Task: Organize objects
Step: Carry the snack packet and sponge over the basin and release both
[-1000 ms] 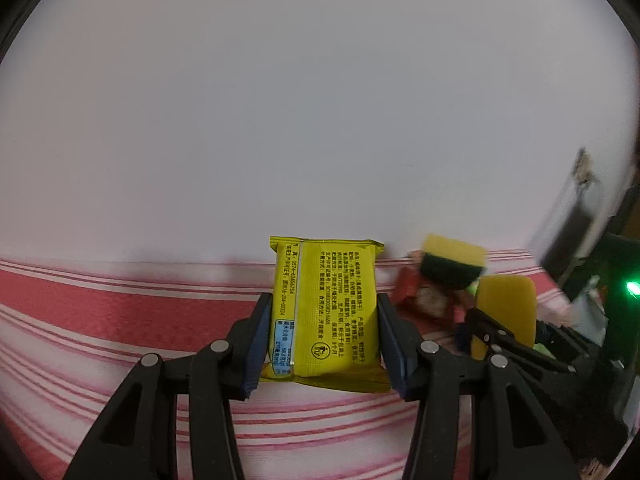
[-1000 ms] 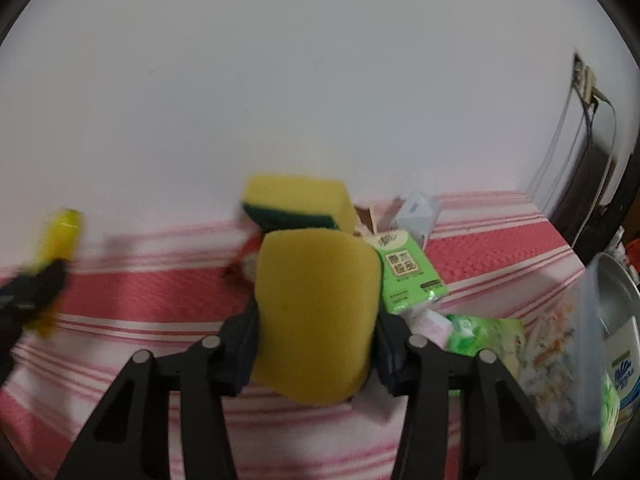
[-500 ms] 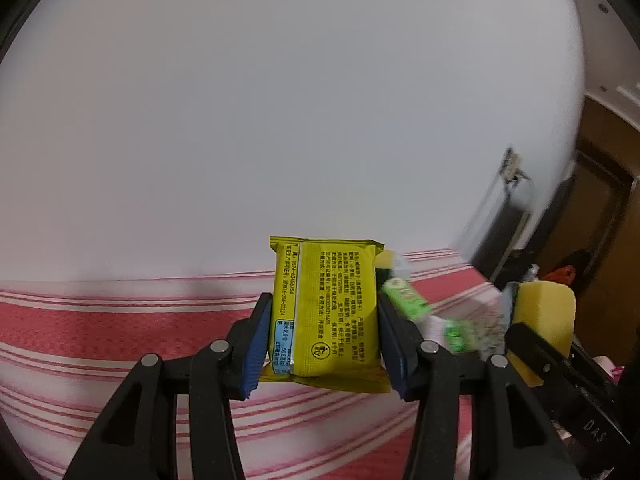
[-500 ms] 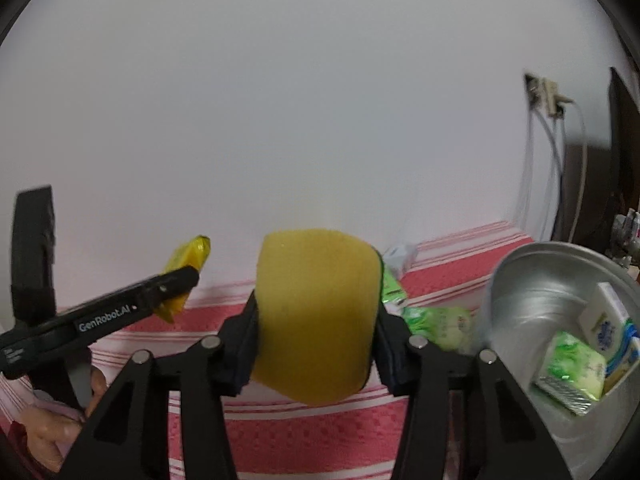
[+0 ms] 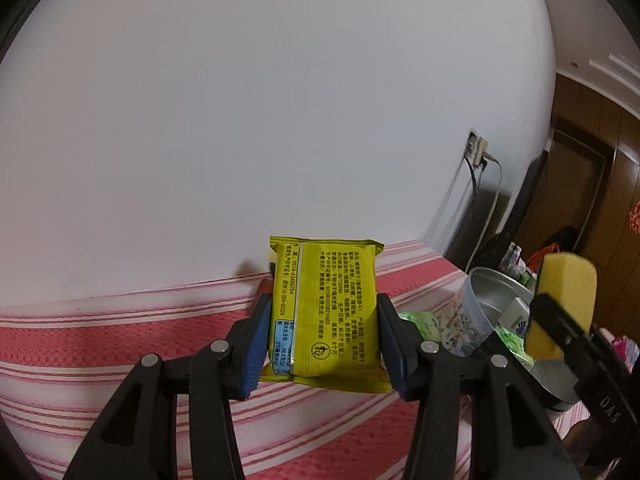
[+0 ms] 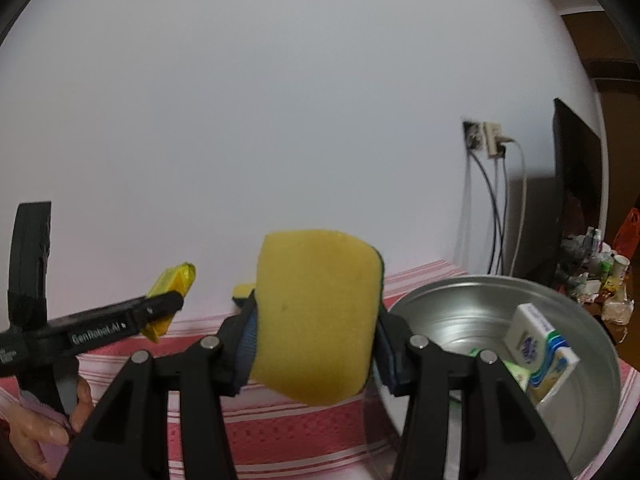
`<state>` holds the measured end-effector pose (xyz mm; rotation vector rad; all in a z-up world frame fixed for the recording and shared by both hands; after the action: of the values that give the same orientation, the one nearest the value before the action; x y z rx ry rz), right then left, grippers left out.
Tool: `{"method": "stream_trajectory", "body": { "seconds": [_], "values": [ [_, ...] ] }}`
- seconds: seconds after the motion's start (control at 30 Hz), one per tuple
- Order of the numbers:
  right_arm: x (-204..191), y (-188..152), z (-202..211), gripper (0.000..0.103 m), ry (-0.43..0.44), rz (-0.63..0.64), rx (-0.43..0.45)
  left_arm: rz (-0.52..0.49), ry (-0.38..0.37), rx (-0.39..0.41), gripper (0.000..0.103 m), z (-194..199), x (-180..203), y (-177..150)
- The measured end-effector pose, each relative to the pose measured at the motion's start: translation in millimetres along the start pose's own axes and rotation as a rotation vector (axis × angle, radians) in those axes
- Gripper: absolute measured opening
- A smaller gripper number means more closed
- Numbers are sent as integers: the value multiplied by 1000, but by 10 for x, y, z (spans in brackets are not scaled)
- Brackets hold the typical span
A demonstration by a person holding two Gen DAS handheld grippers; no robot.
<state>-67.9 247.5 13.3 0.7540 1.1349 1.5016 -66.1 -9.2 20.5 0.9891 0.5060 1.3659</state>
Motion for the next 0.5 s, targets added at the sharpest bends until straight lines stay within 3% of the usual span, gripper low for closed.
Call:
{"method": "stream_trajectory", "body": {
  "seconds": [0.27,0.5],
  "values": [
    [231,11,148,50,-49,-12,31,-68,20,-31,52,-13,333,-65],
    [535,-2,381,50,-134,-33,42,-127,-12,-9,52,48,659,-59]
  ]
}}
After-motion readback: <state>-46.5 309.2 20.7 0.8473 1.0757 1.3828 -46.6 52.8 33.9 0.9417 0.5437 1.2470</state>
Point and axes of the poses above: each gripper's, at about its wrist camera, not at the fingertips, and z roughly against the way its jaws point, x to its right, y to its top, the point moved 3 cm from there along -z, roughly the way its jaws point, and after that the axes turned 6 degrees about -x, right-handed, at the moved point
